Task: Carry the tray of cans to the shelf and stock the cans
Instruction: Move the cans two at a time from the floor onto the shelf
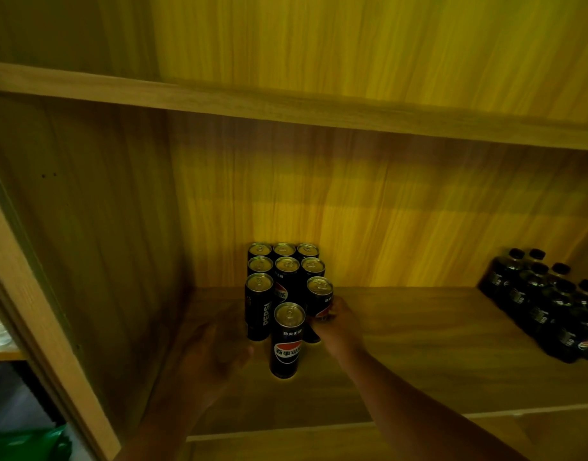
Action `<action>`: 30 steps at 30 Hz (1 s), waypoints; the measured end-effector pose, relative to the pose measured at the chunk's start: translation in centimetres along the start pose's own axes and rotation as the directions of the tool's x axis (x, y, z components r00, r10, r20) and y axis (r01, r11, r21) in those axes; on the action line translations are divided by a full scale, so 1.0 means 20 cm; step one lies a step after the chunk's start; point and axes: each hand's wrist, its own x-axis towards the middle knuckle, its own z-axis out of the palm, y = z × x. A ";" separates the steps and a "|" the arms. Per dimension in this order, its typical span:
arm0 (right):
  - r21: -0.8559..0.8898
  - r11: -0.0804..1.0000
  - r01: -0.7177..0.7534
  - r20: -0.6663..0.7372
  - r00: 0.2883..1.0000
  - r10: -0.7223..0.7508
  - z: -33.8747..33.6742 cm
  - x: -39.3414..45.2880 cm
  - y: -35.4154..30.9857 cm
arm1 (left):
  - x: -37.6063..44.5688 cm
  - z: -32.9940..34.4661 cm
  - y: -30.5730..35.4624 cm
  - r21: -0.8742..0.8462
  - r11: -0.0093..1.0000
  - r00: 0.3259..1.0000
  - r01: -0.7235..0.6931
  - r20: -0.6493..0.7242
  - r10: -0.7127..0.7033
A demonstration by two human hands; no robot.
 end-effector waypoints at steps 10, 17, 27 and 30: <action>0.020 1.000 0.005 0.013 1.000 -0.005 0.02 0.03 0.00 | 0.10 -0.09 -0.12 0.980 0.186 0.963 -0.068 0.016 0.270; -0.045 0.999 -0.001 0.023 1.000 0.002 0.03 0.05 0.00 | 0.10 -0.10 -0.13 0.995 0.090 0.961 -0.047 0.020 0.276; 0.040 0.999 -0.035 -0.197 0.980 0.043 0.07 -0.35 0.15 | 0.06 -0.09 -0.10 0.996 0.039 0.961 -0.076 0.063 0.271; -0.063 0.995 -0.074 -0.052 0.996 0.071 0.13 -0.47 0.15 | 0.07 -0.10 -0.10 0.996 0.060 0.970 -0.065 0.049 0.239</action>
